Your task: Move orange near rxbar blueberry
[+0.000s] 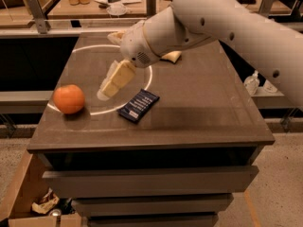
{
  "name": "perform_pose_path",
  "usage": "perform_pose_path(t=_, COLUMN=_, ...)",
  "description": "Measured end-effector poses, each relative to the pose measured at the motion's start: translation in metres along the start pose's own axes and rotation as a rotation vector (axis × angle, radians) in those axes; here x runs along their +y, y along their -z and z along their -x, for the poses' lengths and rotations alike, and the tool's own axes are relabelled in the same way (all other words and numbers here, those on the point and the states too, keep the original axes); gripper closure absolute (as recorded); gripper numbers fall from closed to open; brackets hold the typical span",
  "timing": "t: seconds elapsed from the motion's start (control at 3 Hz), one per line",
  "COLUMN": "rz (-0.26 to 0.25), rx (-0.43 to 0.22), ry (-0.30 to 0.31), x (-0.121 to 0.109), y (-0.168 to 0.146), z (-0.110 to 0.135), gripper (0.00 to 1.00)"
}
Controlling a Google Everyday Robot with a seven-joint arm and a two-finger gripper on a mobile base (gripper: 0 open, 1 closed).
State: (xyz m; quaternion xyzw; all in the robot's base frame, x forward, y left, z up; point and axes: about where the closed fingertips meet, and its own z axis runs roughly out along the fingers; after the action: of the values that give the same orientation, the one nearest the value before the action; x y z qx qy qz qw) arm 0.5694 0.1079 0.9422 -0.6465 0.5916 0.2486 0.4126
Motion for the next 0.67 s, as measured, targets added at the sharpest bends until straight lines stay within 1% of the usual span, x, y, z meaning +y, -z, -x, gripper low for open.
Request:
perform_pose_path(t=0.33, rz=0.072, rx=0.001, ry=-0.005, x=0.012, y=-0.042, z=0.004, gripper=0.0)
perform_pose_path(t=0.67, rz=0.122, rx=0.004, ry=-0.023, x=0.024, y=-0.073, z=0.002, gripper=0.0)
